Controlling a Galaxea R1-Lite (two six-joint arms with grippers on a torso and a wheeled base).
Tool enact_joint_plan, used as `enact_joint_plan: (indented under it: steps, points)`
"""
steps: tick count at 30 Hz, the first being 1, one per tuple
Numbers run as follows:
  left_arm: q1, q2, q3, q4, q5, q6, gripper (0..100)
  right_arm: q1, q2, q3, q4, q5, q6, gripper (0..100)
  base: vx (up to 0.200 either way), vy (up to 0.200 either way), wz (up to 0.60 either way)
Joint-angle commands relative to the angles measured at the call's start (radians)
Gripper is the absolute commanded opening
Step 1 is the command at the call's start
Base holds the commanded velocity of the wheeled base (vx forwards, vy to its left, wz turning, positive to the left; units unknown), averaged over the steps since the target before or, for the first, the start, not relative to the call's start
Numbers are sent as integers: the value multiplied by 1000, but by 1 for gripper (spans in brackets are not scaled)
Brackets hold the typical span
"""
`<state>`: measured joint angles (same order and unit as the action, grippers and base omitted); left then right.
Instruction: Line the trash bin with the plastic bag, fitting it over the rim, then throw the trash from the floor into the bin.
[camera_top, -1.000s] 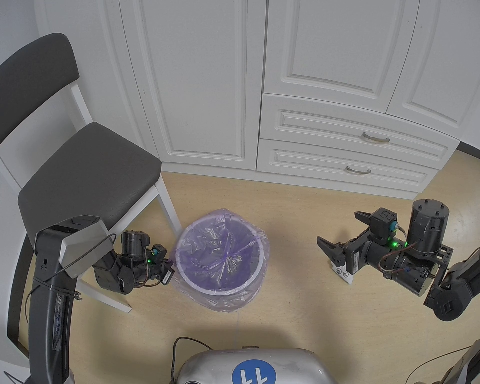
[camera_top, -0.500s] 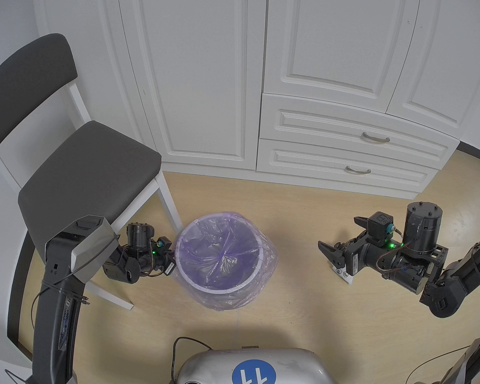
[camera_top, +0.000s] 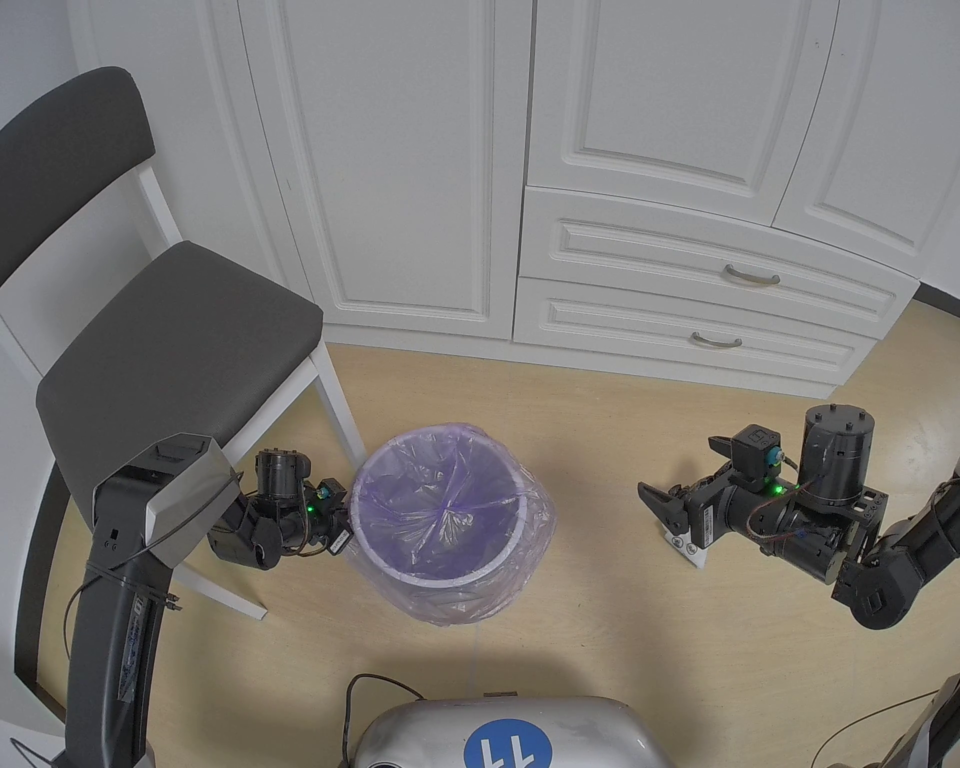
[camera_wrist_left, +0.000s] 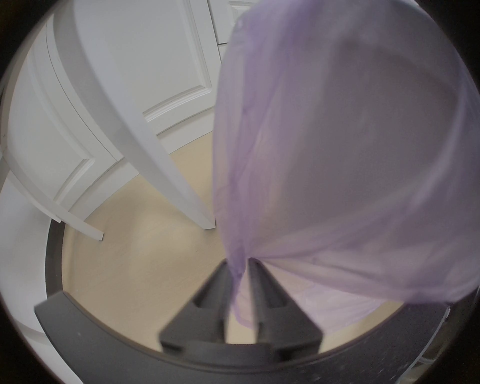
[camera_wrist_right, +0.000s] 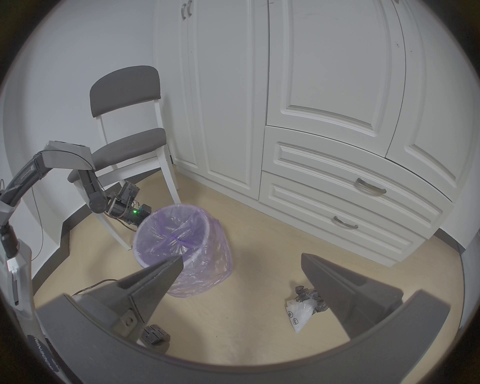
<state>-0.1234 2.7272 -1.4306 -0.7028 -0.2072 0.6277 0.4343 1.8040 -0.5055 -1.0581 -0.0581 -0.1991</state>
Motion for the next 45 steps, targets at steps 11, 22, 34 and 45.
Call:
enact_joint_plan:
  steps: [11, 22, 34, 45]
  points:
    - [-25, -222, 240, -11, 97, 41, 100, -11, 11, -1, -2, 40, 0, 100, 0, 0, 0]
    - [-28, -417, 486, -17, 209, 50, 100, -11, 41, -7, -2, 69, 1, 100, 0, 0, 0]
    - [-104, -713, 771, -17, 308, -83, 100, 40, 397, -274, -16, -51, 204, 100, 0, 0, 0]
    - [-193, -966, 961, -50, 302, -408, 100, 107, 676, -628, -2, -114, 532, 100, 0, 0, 0]
